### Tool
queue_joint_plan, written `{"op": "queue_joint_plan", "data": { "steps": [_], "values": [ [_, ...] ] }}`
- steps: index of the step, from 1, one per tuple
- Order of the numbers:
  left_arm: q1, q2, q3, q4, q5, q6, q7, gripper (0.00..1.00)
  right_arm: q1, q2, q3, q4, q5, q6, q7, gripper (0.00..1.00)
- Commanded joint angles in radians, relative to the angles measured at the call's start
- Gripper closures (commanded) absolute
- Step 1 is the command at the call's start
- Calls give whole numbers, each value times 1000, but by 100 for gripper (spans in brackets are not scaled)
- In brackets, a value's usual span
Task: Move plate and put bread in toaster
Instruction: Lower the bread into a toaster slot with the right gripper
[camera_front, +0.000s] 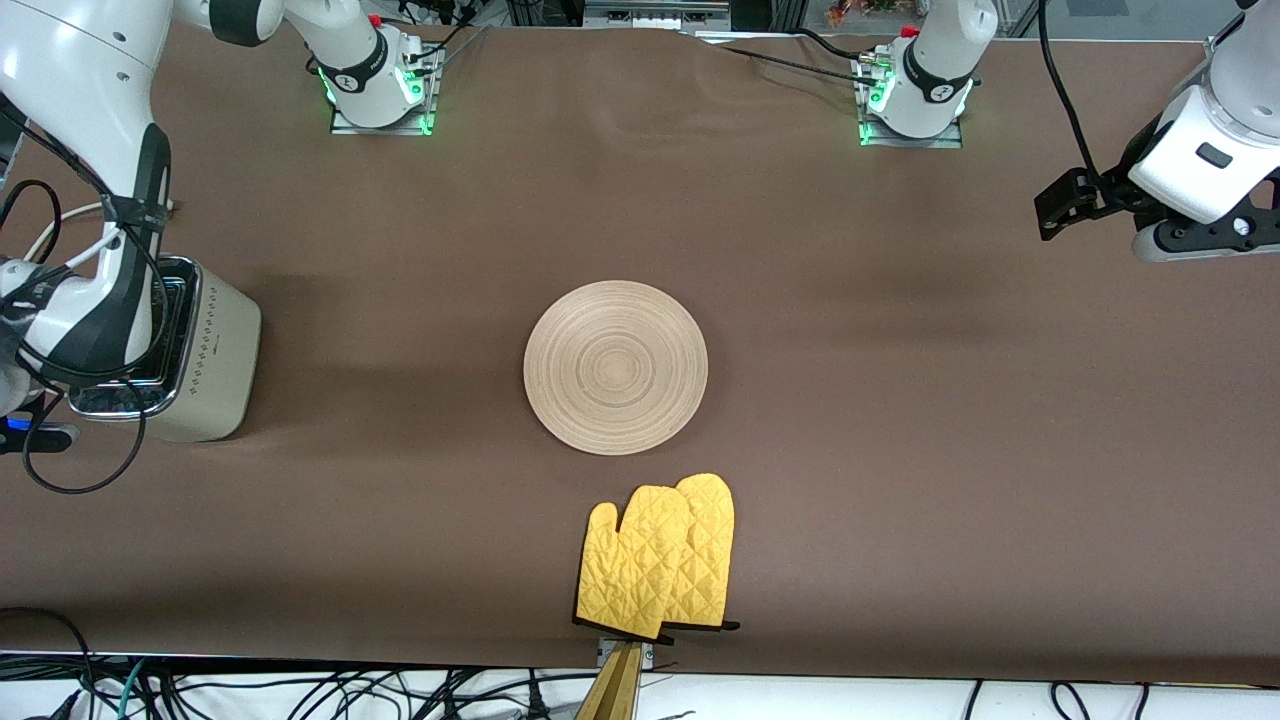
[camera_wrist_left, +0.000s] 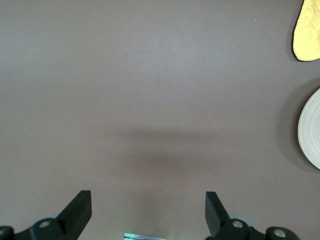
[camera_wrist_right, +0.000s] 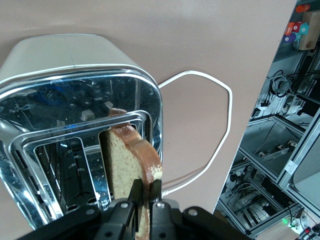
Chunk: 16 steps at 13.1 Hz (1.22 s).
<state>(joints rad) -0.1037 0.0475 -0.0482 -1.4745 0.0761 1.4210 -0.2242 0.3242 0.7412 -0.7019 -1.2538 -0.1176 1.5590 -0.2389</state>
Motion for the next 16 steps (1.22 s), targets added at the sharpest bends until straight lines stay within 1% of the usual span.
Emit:
{"op": "queue_joint_plan", "data": {
  "steps": [1,2,5,7,10,11,12,14,16],
  "values": [
    [-1,6,-7,25,34,-11,0,0,6,-5,-1,5,15,0,15,5],
    [-1,6,-7,25,33,-11,2,0,6,-5,-2,5,12,0,3,0],
    [-1,8,-7,26,33,-10,3,0,10,-14,-1,10,16,-5,-5,0],
    [-2,9,-7,40,34,-10,3,0,13,-43,-1,11,18,-5,-7,0],
    [-2,9,-5,45,34,-11,5,0,67,-62,-4,13,18,-23,-7,0],
    [-1,9,-5,46,34,-10,5,0,93,-74,-4,13,30,-25,-7,0],
    [2,9,-4,46,33,-10,5,0,125,-98,-4,13,71,-25,-5,0],
    [10,11,-1,46,25,-10,6,0,150,-102,-2,19,149,-25,-3,0],
    [10,14,5,46,27,-10,6,0,170,-102,-4,28,287,-27,1,0]
  ]
}}
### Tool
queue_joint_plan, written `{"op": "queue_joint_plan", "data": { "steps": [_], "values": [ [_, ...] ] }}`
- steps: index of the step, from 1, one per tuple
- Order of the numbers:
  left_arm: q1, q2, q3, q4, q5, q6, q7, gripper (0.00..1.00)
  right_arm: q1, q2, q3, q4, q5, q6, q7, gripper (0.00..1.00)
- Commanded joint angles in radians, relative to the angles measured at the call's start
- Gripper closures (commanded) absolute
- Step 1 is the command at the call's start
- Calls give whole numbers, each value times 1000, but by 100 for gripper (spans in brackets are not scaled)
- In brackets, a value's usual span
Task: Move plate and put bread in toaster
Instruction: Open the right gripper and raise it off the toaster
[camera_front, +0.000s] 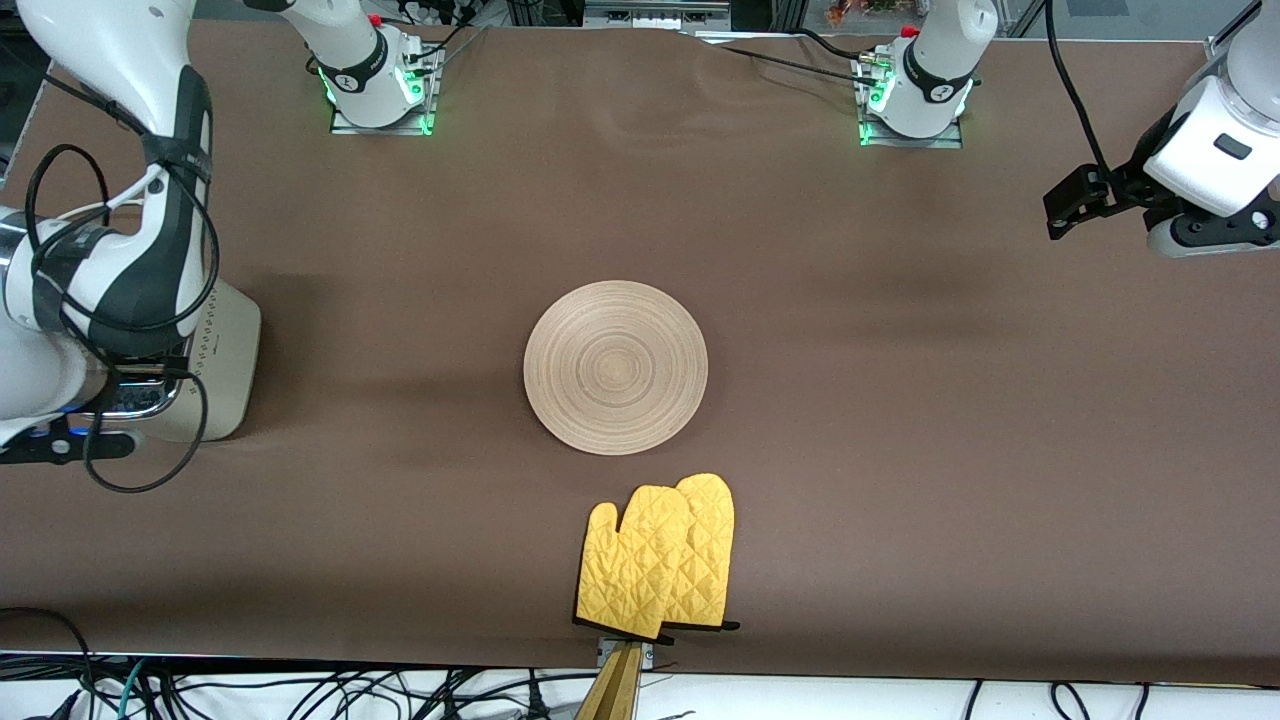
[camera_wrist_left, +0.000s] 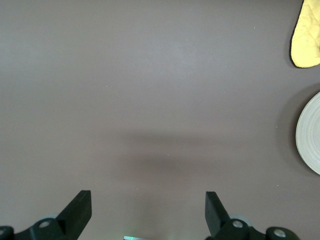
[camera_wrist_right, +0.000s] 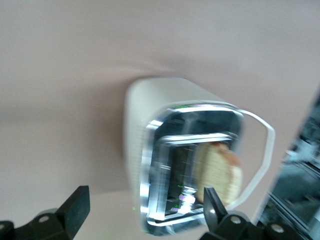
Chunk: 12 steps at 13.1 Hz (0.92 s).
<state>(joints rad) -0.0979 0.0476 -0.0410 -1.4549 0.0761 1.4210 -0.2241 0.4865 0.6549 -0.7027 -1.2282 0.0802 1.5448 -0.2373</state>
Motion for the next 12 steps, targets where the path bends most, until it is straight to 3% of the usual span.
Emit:
{"op": "queue_joint_plan", "data": {
  "steps": [1,4,8,10,12],
  "values": [
    [6,29,1,28,30,-7,6,0,26,-17,-4,9,140,-12,0,0],
    [47,60,13,50,21,-7,6,0,81,-21,15,15,194,-12,4,0],
    [64,67,13,53,8,-7,6,0,-43,-156,305,-3,170,5,39,0],
    [66,67,13,53,8,-7,6,0,-120,-214,380,-20,168,44,36,0],
    [66,67,13,53,8,-7,6,0,-193,-283,411,-54,168,54,36,0]
  ]
}}
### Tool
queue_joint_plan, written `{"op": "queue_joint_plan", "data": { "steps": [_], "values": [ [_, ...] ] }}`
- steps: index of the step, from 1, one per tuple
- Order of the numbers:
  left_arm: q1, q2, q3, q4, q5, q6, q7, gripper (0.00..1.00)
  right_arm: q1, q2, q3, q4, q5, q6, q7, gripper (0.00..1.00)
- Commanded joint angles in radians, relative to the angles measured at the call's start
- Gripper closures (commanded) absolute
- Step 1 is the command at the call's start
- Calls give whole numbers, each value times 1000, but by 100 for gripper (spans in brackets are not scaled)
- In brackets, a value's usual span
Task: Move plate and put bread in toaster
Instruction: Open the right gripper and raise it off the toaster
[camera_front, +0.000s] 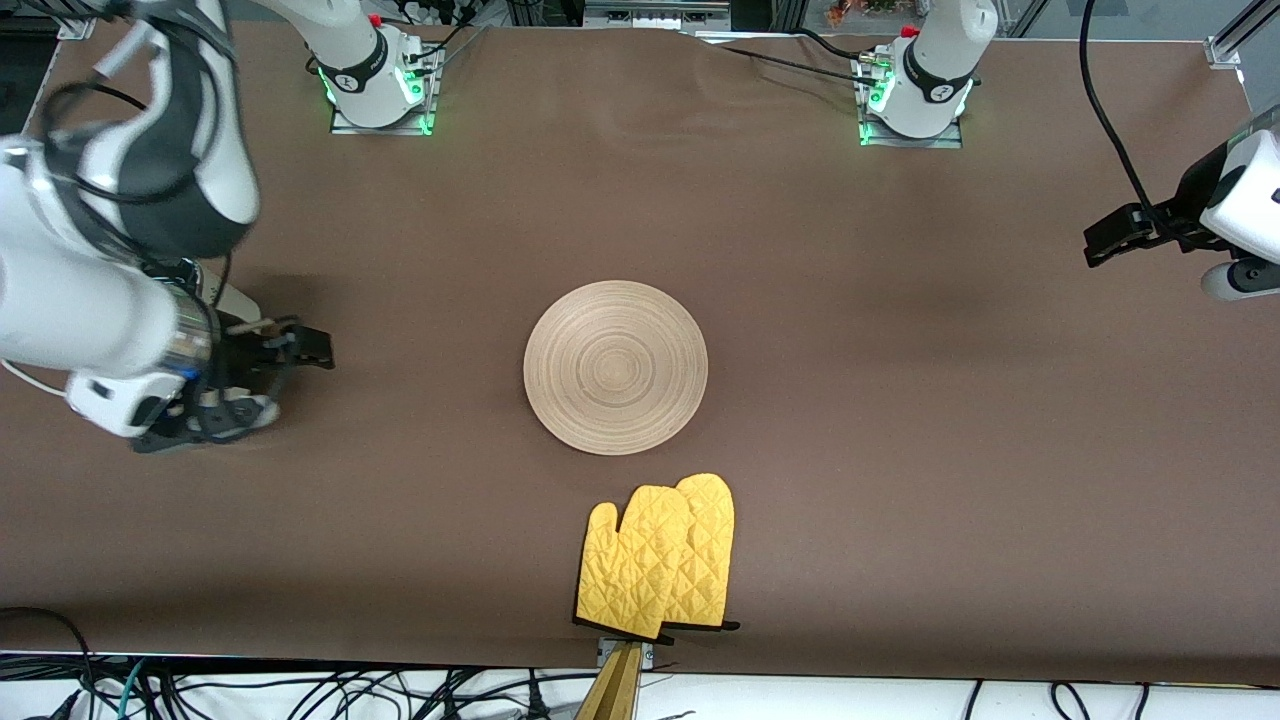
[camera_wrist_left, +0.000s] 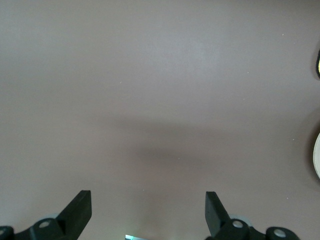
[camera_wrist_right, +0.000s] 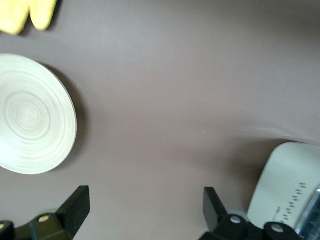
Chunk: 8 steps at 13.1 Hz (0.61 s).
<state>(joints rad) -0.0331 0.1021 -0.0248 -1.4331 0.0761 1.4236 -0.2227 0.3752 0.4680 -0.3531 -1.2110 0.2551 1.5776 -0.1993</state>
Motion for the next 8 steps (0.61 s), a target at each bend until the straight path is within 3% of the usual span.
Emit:
{"op": "queue_joint_plan", "data": {
  "steps": [1,4,6,8],
  "values": [
    [1,13,-3,31,8,-9,5,0,-119,-138,92,-91,-23,21,0,0],
    [1,13,-3,31,8,-9,5,0,-216,-227,158,-110,-155,21,-2,0],
    [1,13,-4,31,8,-11,5,0,-240,-270,163,-149,-180,22,1,0],
    [2,13,-3,31,8,-11,5,0,-268,-330,169,-263,-178,71,1,0]
  ]
}}
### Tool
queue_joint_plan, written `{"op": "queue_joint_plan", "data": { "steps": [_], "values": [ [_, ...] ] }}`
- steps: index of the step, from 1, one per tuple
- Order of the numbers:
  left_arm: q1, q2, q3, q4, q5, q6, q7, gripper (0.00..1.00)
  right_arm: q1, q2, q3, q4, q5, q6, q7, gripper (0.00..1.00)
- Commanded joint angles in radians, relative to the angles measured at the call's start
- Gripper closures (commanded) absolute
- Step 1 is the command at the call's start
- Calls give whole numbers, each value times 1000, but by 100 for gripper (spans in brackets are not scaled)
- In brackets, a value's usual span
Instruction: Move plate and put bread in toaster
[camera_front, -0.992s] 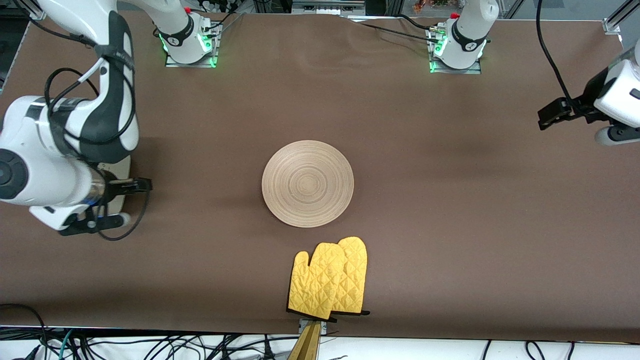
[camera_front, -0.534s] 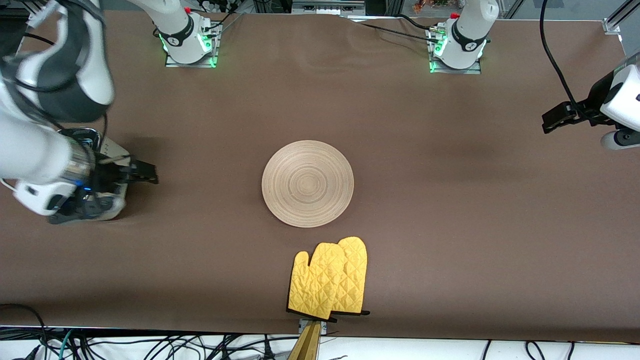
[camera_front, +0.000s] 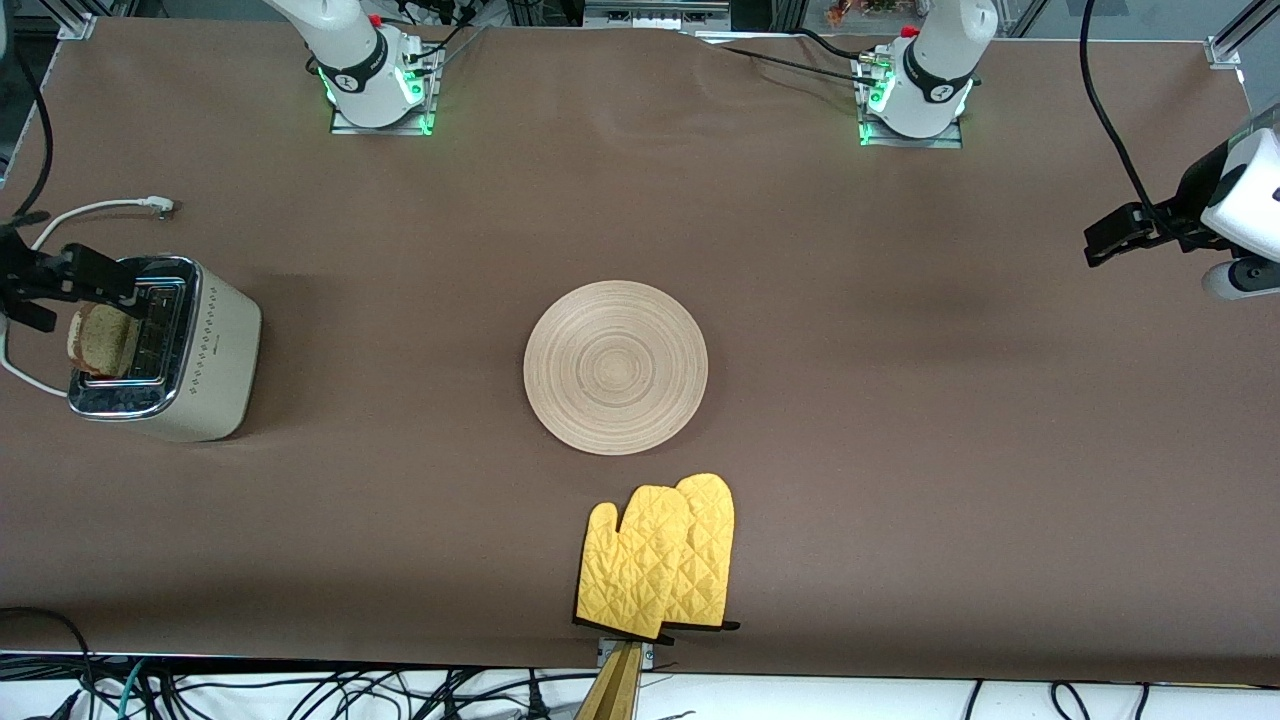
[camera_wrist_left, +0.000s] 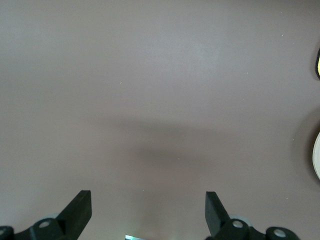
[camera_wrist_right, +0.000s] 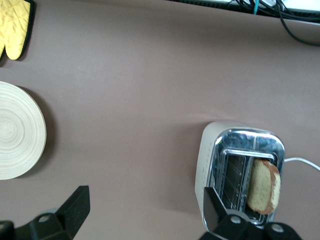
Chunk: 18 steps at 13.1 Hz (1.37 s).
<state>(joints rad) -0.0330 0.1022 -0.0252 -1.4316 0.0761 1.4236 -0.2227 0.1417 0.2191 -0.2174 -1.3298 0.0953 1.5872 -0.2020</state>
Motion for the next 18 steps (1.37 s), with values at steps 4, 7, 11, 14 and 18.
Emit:
{"op": "queue_joint_plan", "data": {
  "steps": [4,7,11,14,18],
  "values": [
    [1,13,-4,29,8,-11,5,0,-94,-159,117,-262,-49,86,4,0],
    [1,13,-4,29,8,-11,5,0,-100,-170,141,-275,-85,71,90,0],
    [1,13,-4,29,10,-11,5,0,-96,-156,138,-255,-113,51,92,0],
    [1,11,-10,29,10,-11,5,0,-90,-127,139,-213,-152,50,85,0],
    [-1,10,-10,29,11,-11,5,0,-99,-126,133,-215,-152,50,85,0]
  ]
}}
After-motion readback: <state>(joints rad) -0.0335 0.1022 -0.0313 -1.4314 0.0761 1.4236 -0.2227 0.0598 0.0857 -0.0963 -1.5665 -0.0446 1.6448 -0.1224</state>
